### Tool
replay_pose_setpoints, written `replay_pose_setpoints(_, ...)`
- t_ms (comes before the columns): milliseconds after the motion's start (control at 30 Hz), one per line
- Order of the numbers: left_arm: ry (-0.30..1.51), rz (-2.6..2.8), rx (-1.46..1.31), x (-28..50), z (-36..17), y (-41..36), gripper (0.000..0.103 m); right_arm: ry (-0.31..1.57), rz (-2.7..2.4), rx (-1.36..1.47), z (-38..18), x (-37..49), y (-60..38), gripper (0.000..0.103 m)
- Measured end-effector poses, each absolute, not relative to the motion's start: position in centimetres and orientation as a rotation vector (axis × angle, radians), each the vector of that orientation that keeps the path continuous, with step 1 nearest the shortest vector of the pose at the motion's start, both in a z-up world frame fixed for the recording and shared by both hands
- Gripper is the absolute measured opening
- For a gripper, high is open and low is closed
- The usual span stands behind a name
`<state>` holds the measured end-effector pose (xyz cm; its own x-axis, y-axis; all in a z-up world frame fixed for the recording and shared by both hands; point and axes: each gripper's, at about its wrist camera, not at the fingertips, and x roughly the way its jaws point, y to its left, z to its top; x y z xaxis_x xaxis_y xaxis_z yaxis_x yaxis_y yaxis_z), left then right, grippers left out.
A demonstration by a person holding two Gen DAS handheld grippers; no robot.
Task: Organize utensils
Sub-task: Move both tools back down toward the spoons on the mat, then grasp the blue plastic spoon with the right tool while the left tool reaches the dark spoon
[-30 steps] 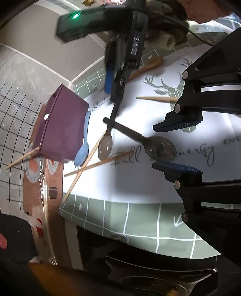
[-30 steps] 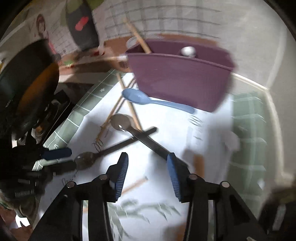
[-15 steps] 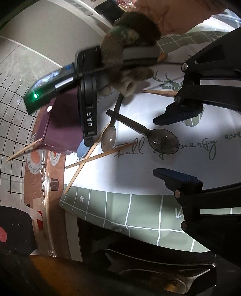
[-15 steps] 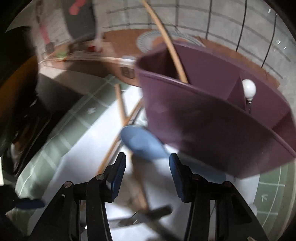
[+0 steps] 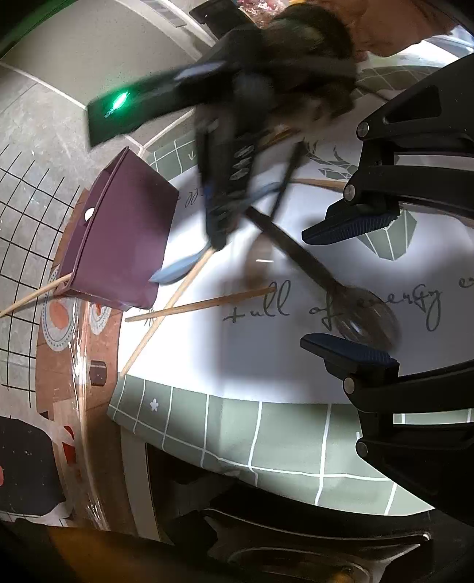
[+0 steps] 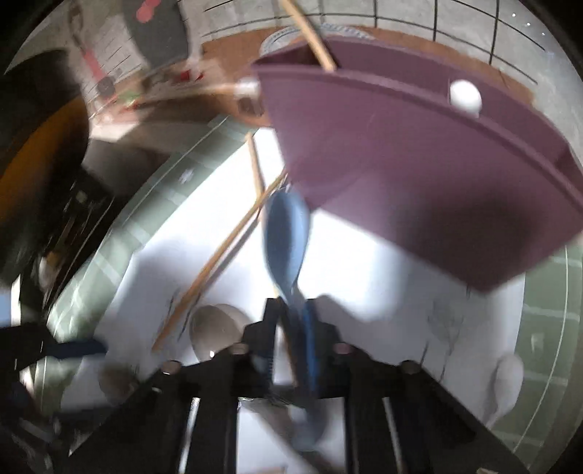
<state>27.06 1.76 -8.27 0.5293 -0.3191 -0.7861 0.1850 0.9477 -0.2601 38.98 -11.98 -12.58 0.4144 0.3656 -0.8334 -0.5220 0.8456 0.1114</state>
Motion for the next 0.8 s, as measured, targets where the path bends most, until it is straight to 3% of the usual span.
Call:
replay_pose_setpoints(133,0.971,-0.294,-0.149,27.1,-8.4,1.7,0.052,1.023,0.634,-0.164,-12.4,36.0,-12.2,0.010)
replay_pose_setpoints(200,0.975,-0.289,-0.150,27.0,-8.5,1.7,0.052,0.981,0.624,-0.151,-11.5,35.6,-12.5,0.020)
replay_pose_setpoints(267,0.974,-0.285,-0.150,26.9,-8.4,1.8,0.052,0.948,0.600,-0.150,-10.9,36.0,-12.3,0.058)
replay_pose_setpoints(333,0.971,-0.284,-0.151,26.7,-8.3,2.0,0.052,0.903,0.540,-0.152,-10.7,36.9,-11.8,0.067)
replay_pose_setpoints(633,0.978,-0.262,-0.165,26.4,-8.5,3.1,0.052,0.938,0.434,-0.158,-12.6,40.9,-9.5,0.059)
replay_pose_setpoints(700,0.988,-0.274,-0.167,26.2,-8.7,3.0,0.052,0.933,0.444,-0.239,-12.8,39.8,-8.7,0.043)
replay_pose_setpoints(733,0.994,-0.283,-0.167,26.1,-8.7,2.8,0.052,0.924,0.453,-0.275,-12.7,39.2,-8.5,0.027)
replay_pose_setpoints(800,1.008,-0.301,-0.160,25.7,-8.9,2.4,0.052,0.942,0.471,-0.276,-12.4,38.2,-9.0,0.024)
